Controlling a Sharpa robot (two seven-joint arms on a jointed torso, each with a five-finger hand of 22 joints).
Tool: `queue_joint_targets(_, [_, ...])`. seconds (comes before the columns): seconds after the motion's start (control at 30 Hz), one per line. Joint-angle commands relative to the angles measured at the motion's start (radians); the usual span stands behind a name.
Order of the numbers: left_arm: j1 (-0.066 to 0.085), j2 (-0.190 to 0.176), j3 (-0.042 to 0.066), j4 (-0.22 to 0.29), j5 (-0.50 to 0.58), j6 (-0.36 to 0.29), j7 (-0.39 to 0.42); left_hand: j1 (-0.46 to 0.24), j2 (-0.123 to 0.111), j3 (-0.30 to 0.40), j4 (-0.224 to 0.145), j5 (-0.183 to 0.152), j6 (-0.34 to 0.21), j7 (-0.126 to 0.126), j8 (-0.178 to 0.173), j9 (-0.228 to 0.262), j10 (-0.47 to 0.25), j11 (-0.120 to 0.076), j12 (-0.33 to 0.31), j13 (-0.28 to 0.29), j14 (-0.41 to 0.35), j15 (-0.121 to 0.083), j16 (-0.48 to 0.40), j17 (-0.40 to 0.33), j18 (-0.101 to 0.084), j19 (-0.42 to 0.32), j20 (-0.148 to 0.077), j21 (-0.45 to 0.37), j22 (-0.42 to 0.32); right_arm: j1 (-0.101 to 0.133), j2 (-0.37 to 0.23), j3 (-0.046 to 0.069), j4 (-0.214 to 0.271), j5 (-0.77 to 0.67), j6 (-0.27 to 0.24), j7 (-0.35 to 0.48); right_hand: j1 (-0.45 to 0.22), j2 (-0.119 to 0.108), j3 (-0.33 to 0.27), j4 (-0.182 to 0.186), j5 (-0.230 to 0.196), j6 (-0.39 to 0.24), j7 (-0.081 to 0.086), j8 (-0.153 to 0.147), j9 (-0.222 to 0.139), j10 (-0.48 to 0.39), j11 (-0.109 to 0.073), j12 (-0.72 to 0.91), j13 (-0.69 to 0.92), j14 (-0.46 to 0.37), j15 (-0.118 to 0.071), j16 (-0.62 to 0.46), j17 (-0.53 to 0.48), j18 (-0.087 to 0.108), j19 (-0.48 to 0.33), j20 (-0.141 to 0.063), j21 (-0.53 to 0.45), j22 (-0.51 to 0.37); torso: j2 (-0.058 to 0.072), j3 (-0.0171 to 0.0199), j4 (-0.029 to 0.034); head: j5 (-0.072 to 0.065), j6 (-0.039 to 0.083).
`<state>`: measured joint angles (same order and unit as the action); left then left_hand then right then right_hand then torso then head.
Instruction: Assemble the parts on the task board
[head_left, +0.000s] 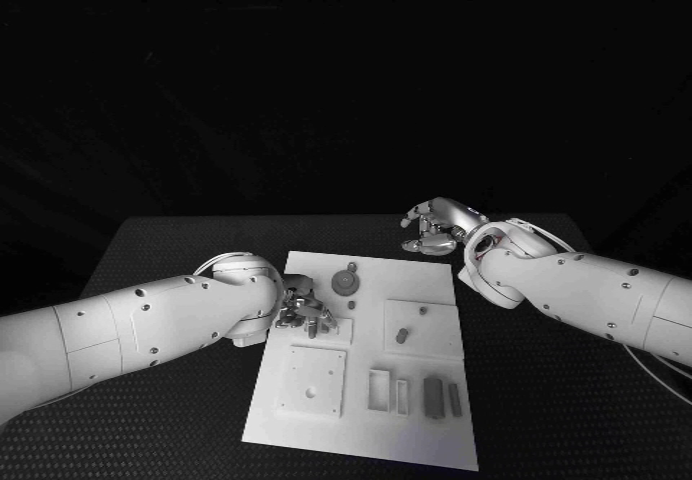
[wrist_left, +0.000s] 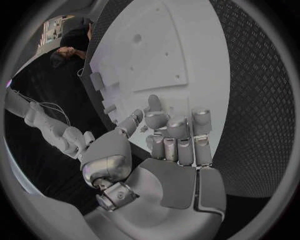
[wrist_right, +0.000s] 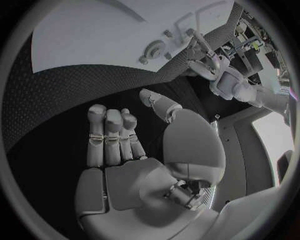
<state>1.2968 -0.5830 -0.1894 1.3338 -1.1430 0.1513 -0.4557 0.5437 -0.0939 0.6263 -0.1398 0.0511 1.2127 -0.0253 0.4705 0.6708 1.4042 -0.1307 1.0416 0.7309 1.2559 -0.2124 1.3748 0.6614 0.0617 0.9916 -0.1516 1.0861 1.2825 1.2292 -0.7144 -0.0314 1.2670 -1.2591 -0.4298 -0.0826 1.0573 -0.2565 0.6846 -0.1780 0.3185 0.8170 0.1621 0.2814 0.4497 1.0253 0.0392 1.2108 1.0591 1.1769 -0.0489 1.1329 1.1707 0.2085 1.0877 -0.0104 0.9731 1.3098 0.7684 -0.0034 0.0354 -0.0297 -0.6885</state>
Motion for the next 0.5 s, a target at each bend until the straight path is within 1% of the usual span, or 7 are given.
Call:
queue_joint_targets(0.03, [0.002,0.001,0.017,0.006,0.034,-0.014,0.000,0.006,-0.005,0.003,0.006,-0.003,-0.007,0.001,0.001,0.000,-0.002,-0.004,0.007,-0.001,-0.004,-0.001,0.005,-0.001,0.021,-0.005,-0.123,-0.005,0.000,-0.001,0.001,0.000,0.001,-0.004,0.009,0.007,-0.001,0.002,-0.002,-0.003,0.004,0.012,0.009,0.004,-0.001,-0.163,0.021,0.005,-0.001,-0.007,0.000,0.003,-0.002,0.053,-0.002,0.002,-0.006,0.016,-0.001,0.0000,0.0003,0.000,0.002])
queue_joint_targets(0.1, [0.002,-0.001,0.033,0.010,0.043,-0.006,-0.001,0.009,-0.007,0.004,0.005,-0.003,-0.009,0.001,0.001,0.000,-0.002,-0.004,0.007,-0.002,-0.005,-0.001,0.005,-0.001,0.021,-0.006,-0.122,-0.005,0.000,-0.001,0.002,0.000,0.001,-0.003,0.010,0.007,-0.001,0.002,-0.002,-0.003,0.004,0.012,0.009,0.004,-0.001,-0.163,0.021,0.005,-0.001,-0.007,0.000,0.003,-0.002,0.053,-0.002,0.002,-0.006,0.016,-0.001,0.0006,-0.0003,-0.002,0.003])
queue_joint_targets(0.2, [0.005,-0.006,0.058,0.012,0.047,0.002,-0.001,0.012,-0.027,0.003,0.010,-0.003,-0.018,0.004,-0.004,-0.002,-0.004,-0.001,0.005,-0.004,-0.008,-0.001,0.004,-0.003,0.021,-0.007,-0.121,-0.006,0.000,-0.001,0.001,0.000,0.000,0.002,0.001,0.012,-0.004,0.001,-0.004,-0.002,0.004,0.012,0.009,0.004,-0.002,-0.163,0.021,0.006,-0.002,-0.007,0.000,0.003,-0.002,0.053,-0.002,0.003,-0.006,0.016,-0.001,0.0016,0.0008,-0.001,0.006])
queue_joint_targets(0.23, [0.007,-0.008,0.063,0.012,0.053,0.001,0.000,0.014,-0.034,0.005,0.015,-0.003,-0.020,0.005,-0.004,-0.002,-0.004,0.000,0.005,-0.005,-0.010,-0.002,0.003,-0.004,0.021,-0.008,-0.121,-0.007,0.000,-0.001,0.001,0.000,0.000,0.005,-0.002,0.013,-0.006,0.001,-0.006,-0.002,0.003,0.012,0.009,0.004,-0.002,-0.163,0.021,0.006,-0.003,-0.007,0.001,0.004,-0.002,0.053,-0.002,0.003,-0.006,0.016,-0.001,0.0018,0.0014,-0.001,0.006])
queue_joint_targets(0.33, [0.016,-0.013,0.073,0.008,0.069,0.002,0.002,0.026,-0.056,0.015,0.029,-0.002,-0.034,0.010,-0.011,-0.005,-0.009,0.005,-0.001,-0.009,-0.017,-0.003,-0.003,-0.008,0.021,-0.011,-0.120,-0.010,-0.001,-0.001,0.000,0.000,-0.001,0.005,-0.003,0.013,-0.007,0.001,-0.007,-0.001,0.001,0.012,0.009,0.005,-0.002,-0.162,0.021,0.008,-0.003,-0.007,0.000,0.004,-0.002,0.053,-0.002,0.003,-0.005,0.016,-0.001,0.0025,0.0007,0.000,0.007])
queue_joint_targets(0.4, [0.023,-0.017,0.081,0.001,0.070,-0.003,0.003,0.034,-0.072,0.022,0.038,-0.002,-0.070,0.022,-0.035,-0.016,-0.011,0.016,-0.005,-0.012,-0.022,0.000,-0.006,-0.010,0.020,-0.015,-0.119,-0.013,-0.002,-0.001,-0.001,0.000,-0.003,0.006,-0.002,0.013,-0.009,0.000,-0.009,-0.001,-0.001,0.012,0.009,0.005,-0.003,-0.162,0.021,0.009,-0.004,-0.006,0.000,0.005,-0.002,0.053,-0.001,0.003,-0.004,0.016,-0.001,0.0023,0.0002,-0.001,0.010])
queue_joint_targets(0.5, [0.041,-0.017,0.084,-0.033,0.071,-0.012,0.006,0.056,-0.085,0.036,0.052,-0.002,-0.114,0.041,-0.065,-0.029,-0.030,0.034,-0.018,-0.018,-0.042,0.014,-0.020,-0.017,0.015,-0.029,-0.113,-0.023,-0.005,-0.001,-0.002,0.000,-0.003,0.007,-0.003,0.013,-0.010,0.000,-0.012,-0.001,-0.005,0.012,0.009,0.005,-0.003,-0.161,0.021,0.010,-0.005,-0.006,0.000,0.006,-0.003,0.053,0.000,0.002,-0.004,0.016,0.000,0.0022,0.0001,0.000,0.014])
